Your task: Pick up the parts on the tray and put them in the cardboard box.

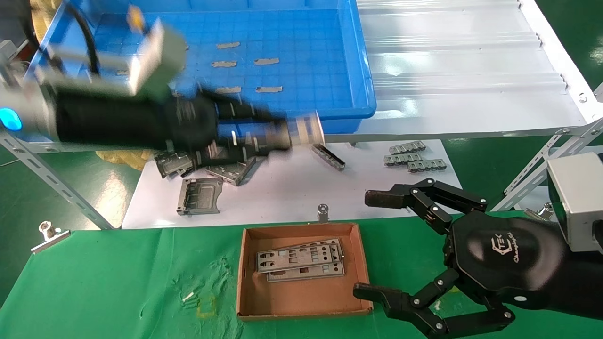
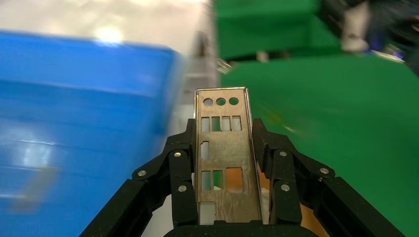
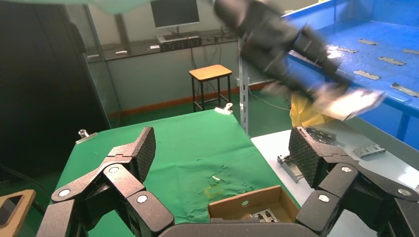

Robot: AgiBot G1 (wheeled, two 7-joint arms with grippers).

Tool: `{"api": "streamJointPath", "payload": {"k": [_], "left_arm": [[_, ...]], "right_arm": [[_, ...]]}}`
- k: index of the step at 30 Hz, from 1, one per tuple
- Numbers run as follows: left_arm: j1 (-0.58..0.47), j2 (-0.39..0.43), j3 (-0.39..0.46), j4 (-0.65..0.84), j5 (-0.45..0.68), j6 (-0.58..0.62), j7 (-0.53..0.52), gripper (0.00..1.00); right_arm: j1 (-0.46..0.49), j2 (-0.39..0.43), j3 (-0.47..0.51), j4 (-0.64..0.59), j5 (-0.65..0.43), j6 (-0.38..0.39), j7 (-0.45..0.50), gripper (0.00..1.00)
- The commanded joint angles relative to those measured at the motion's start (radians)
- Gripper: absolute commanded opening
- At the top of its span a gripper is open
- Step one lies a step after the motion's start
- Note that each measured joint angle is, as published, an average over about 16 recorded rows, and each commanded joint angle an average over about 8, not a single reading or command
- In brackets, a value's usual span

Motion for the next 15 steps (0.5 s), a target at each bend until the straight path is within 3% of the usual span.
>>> {"api": "streamJointPath", "payload": {"k": [1,11,15], "left_arm": [[0.051,-0.024,0.038,-0.095,-0.041,-0.002,-0.021,0.00],[0.280,0.050,0.103,-0.160,0.018,-0.179,0.217,0.00],[0.340,0.099,0.126,-0.137,0.060,-0.260,0.256,0.00]], "right_arm": [[0.000,0.000,0.000,0.000,0.000,0.000,0.000,1.00],[0.000,0.000,0.000,0.000,0.000,0.000,0.000,1.00],[0.000,0.000,0.000,0.000,0.000,0.000,0.000,1.00]]}}
